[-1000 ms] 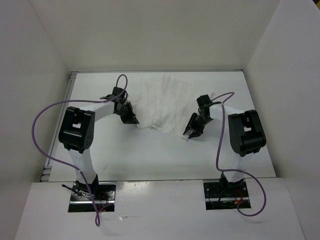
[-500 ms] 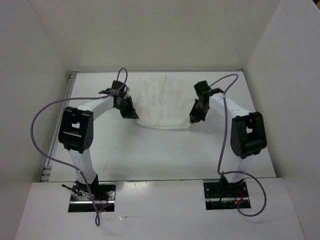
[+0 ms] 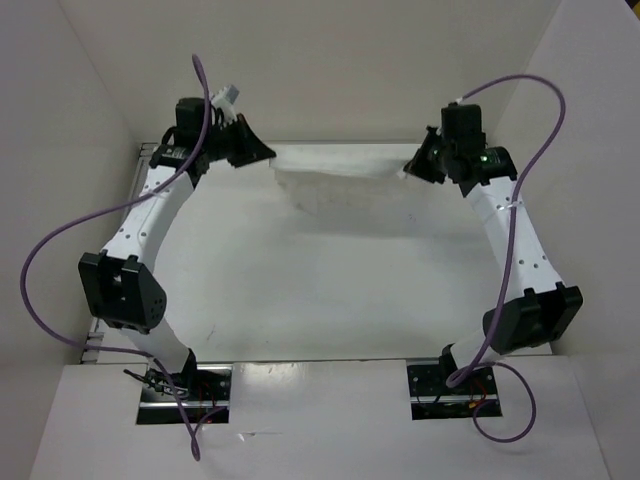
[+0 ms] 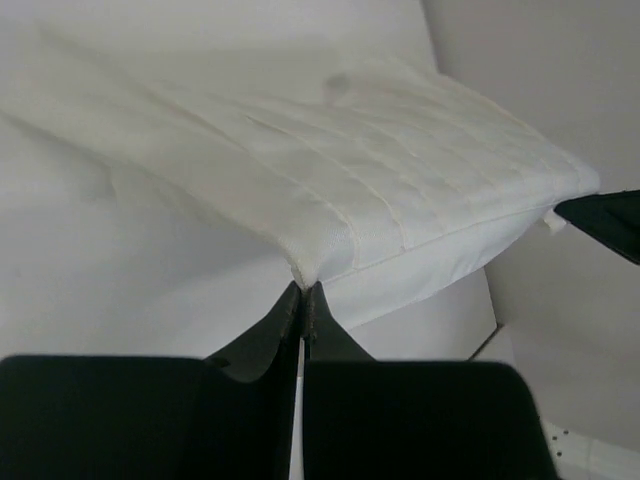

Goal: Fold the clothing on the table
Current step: Flatten the skirt out

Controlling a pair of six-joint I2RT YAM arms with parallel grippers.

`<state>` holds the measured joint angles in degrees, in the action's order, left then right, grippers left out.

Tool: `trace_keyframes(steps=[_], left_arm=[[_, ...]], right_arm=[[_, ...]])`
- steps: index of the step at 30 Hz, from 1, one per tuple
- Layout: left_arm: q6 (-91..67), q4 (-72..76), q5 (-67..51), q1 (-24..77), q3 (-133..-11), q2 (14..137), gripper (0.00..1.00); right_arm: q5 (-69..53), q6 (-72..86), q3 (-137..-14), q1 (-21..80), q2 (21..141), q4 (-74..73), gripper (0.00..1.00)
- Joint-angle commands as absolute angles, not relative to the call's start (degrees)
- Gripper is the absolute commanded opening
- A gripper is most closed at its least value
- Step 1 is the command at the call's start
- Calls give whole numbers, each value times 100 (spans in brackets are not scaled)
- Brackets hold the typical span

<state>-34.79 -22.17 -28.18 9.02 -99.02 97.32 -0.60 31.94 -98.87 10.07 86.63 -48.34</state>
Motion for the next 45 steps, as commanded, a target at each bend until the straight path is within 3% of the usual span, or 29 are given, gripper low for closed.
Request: trace_keyframes(steps=[1,4,10,14,17,22,26,30,35,40,44,45], left_arm=[[-3366,-2180,-2760,624,-8669,9292,0],[-3122,-2530,-3137,676,-8052,8650,0],[-2979,-3348,-3805,817,-7884,6647,0],[-3382,-3078,-4472,817,-7945,5400,0],[-3655,-2822,-4746,817,-8015,5116,0],[-3762,-2760,-4439,817,-7841,5624,0],[-3762,-2409,-4378,756,-7611,6877,0],[-3507,-2469,-4377,616,-8330,8303,0],[-3252,-3005,-4307,501,-10271,9781,0],[-3410,-3051,-4430,185,-11697,9994,0],[-3551,-2646,-4430,185,-11024,9423,0],[-3629,-2567,-4430,185,-10317,9143,0]], right_arm=[[-52,3015,-8862,826,8202,-5054,0],[-622,3015,-8315,826,7385,-5211,0],[-2081,2637,-8718,932,5768,-6011,0],[-2986,2785,-8930,1168,4818,-5644,0],[-3261,3294,-9000,1484,4526,-5134,0],[-3111,3797,-8221,1978,4885,-4108,0],[-2998,3667,-7857,1891,5869,-3788,0],[-2831,3096,-8330,1556,7283,-3954,0],[-2243,2742,-10087,1170,8751,-4306,0],[-1618,2681,-10960,870,8535,-3798,0],[-1538,2558,-10627,870,8043,-3744,0],[-1660,2558,-10226,870,7877,-3822,0]])
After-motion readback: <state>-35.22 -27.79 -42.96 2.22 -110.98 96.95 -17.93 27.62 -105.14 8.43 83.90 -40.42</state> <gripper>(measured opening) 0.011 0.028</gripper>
